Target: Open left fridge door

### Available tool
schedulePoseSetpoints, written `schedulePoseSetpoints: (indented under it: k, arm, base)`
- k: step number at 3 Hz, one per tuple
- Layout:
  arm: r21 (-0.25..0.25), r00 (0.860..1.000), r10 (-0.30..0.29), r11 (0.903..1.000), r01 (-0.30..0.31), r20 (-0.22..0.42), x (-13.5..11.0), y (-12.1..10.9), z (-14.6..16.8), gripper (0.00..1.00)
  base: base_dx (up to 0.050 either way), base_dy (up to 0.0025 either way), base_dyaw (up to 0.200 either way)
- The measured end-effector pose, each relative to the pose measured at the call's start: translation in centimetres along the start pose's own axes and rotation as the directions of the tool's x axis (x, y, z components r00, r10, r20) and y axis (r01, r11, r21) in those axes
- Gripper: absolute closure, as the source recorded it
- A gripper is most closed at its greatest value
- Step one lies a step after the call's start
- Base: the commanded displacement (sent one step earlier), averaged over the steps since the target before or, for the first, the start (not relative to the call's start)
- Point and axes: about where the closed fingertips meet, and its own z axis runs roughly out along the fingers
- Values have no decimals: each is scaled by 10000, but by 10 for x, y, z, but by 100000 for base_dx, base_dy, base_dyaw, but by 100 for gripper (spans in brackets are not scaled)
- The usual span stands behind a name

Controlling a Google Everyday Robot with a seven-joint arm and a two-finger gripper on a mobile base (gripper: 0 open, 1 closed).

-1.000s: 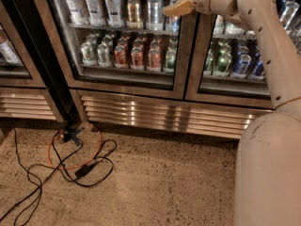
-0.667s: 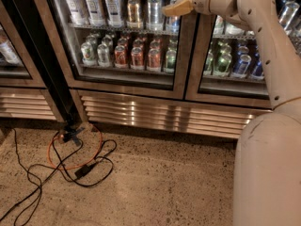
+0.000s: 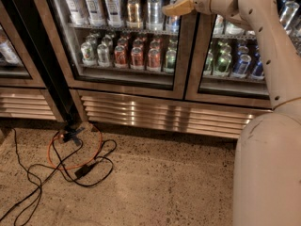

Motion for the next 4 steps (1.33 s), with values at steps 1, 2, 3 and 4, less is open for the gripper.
schedulePoseSetpoints:
  k: [1,2,3,4]
  arm:
    - [-115,9994,63,9999,-59,350,-1,-7,-1,0]
    - [200,9974,-106,9998,92,708,-18,-26,-13,0]
    - [33,9809,799,9966,-818,1775,-25,-18,2,6]
    - [-118,9696,1116,9937,-1117,2177,-30,-13,5,25]
  base:
    - [0,0,0]
    - [0,0,0]
    - [0,0,0]
    - [0,0,0]
